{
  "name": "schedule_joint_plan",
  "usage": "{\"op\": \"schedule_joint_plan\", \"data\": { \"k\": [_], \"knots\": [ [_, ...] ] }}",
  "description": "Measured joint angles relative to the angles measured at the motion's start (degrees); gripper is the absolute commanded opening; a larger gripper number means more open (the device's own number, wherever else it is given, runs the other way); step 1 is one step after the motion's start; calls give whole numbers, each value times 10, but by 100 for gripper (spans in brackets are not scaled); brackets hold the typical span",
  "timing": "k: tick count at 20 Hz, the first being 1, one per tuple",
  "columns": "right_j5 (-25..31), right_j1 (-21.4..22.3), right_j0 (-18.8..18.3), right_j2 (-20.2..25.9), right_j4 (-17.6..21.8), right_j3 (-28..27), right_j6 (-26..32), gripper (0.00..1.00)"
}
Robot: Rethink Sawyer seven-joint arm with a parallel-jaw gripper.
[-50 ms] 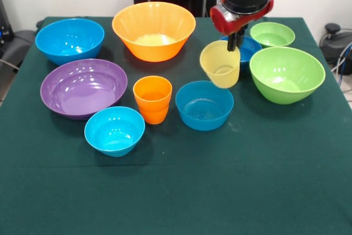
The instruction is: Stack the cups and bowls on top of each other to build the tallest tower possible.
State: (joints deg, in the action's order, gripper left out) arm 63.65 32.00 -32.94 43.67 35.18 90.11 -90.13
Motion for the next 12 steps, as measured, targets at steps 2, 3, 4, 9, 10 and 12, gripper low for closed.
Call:
{"op": "schedule_joint_plan", "data": {
  "k": [2, 3, 4, 9, 10, 12],
  "knots": [
    [5, 0, -2, 0, 0, -3, 0, 0],
    [8, 0, -2, 0, 0, -4, 0, 0],
    [13, 0, -3, 0, 0, -6, 0, 0],
    [34, -1, -3, 0, 0, -22, 0, 0],
    [39, -3, -3, 0, 0, -27, 0, 0],
    [46, -7, -3, 1, 0, -38, 0, 0]
  ]
}}
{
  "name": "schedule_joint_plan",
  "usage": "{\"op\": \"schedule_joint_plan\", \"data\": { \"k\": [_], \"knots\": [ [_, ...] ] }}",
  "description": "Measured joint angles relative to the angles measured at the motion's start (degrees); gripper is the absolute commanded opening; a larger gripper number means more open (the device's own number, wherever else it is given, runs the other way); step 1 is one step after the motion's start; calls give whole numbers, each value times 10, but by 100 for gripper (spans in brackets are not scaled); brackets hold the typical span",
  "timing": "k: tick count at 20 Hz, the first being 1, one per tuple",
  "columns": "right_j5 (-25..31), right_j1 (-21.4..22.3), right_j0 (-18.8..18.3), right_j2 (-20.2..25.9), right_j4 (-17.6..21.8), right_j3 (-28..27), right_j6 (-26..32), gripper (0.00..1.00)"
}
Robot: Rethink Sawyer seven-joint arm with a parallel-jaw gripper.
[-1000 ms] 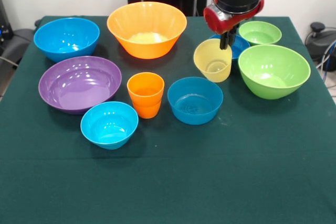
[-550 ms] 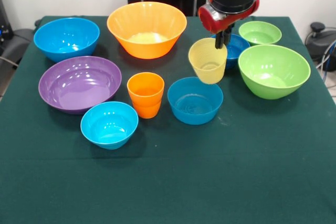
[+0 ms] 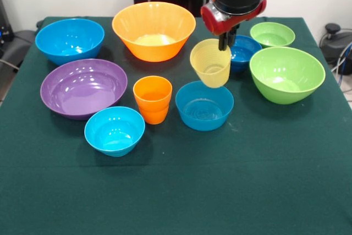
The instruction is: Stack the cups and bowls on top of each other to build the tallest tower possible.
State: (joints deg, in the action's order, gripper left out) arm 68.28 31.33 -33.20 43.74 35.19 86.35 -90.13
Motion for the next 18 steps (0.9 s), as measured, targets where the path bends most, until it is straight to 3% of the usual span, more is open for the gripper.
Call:
{"op": "schedule_joint_plan", "data": {
  "k": [18],
  "knots": [
    [6, -29, 12, 7, 5, -39, 0, 0]
  ]
}}
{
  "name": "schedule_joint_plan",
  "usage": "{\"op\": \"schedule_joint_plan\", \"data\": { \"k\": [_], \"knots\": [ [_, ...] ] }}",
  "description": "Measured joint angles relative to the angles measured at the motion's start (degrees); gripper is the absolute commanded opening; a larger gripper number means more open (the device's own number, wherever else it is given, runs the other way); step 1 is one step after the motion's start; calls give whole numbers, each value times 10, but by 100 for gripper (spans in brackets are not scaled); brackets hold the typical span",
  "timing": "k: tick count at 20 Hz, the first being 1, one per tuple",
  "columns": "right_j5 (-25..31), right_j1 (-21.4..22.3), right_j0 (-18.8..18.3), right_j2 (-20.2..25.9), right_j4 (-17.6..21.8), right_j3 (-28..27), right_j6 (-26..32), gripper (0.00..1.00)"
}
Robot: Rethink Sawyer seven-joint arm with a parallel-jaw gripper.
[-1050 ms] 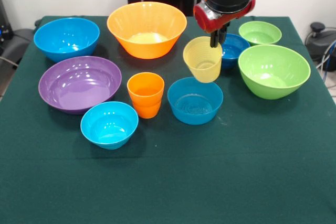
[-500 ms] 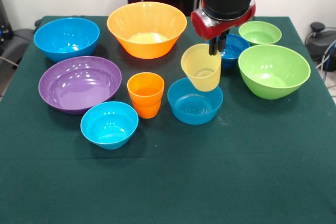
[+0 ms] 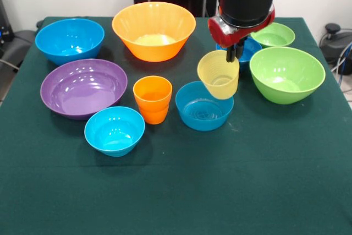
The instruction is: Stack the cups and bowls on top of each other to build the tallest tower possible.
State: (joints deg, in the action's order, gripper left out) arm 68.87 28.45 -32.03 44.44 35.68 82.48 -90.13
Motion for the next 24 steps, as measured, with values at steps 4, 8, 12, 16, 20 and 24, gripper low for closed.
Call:
{"op": "schedule_joint_plan", "data": {
  "k": [4, 8, 12, 16, 20, 24],
  "knots": [
    [0, -7, 2, 0, 0, -6, 0, 0],
    [8, -18, 5, 1, 0, -20, 1, 0],
    [27, -27, 8, 1, 0, -39, 6, 0],
    [38, -32, 10, 2, 0, -54, 14, 0],
    [39, -36, 10, 4, 0, -64, 23, 0],
    [39, -39, 9, 4, 0, -70, 31, 0]
  ]
}}
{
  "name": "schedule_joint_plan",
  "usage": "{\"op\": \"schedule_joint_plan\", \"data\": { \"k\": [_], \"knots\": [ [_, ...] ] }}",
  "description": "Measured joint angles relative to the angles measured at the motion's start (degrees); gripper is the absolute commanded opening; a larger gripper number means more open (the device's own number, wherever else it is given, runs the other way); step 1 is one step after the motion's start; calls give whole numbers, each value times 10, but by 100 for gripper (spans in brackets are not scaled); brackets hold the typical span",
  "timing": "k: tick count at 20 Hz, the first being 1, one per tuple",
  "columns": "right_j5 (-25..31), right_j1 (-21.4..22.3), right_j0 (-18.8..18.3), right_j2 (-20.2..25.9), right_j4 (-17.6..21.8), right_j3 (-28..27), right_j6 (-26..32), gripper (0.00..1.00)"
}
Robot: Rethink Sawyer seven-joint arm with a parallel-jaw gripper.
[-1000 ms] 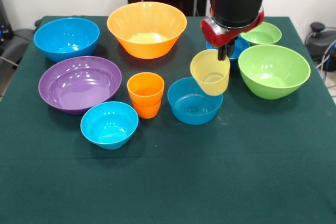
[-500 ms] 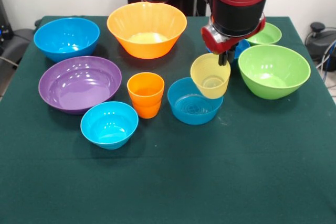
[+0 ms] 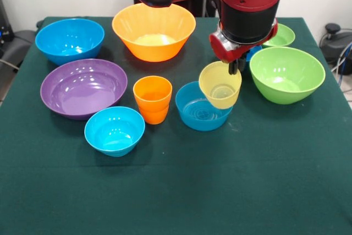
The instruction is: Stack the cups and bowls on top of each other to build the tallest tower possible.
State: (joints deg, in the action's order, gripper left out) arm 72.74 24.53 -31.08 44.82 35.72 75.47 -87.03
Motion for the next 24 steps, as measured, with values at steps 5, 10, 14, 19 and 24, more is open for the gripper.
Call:
{"op": "schedule_joint_plan", "data": {
  "k": [5, 10, 14, 19, 24],
  "knots": [
    [2, -2, 0, 0, 0, -3, 11, 0],
    [3, -3, 0, 0, 0, -7, 21, 0],
    [3, -3, 0, 0, 0, -7, 22, 0],
    [3, 0, -6, 0, 2, -2, 22, 0],
    [3, 11, -17, 0, 5, 14, 22, 0]
  ]
}}
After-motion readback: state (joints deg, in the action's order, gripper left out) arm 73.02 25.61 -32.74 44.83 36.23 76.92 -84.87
